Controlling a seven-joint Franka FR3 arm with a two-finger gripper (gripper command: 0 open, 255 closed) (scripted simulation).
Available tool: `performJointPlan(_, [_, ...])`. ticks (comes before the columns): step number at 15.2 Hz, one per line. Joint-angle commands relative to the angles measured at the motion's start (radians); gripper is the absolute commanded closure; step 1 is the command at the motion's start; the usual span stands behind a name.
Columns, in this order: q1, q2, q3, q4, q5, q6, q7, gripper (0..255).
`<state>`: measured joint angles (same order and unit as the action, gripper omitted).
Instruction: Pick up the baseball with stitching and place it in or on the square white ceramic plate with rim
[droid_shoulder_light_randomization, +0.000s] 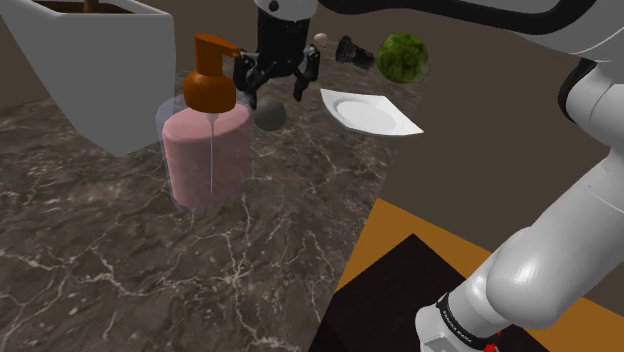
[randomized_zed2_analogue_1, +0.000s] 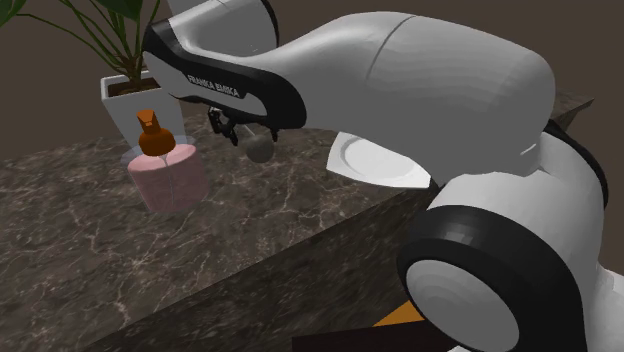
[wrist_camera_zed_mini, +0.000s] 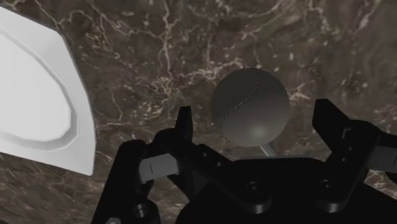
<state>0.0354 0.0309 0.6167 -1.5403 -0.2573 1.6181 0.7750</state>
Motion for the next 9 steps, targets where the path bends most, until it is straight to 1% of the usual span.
performJointPlan(1, [0.001, 0.008, 0.000, -0.015, -0.008, 0.021, 0.009, 0])
performJointPlan(6, [-0.009, -0.003, -0.008, -0.086, -0.002, 0.085, 0.007, 0])
performJointPlan(9, [-0.009, -0.002, -0.008, -0.086, -0.002, 0.085, 0.008, 0])
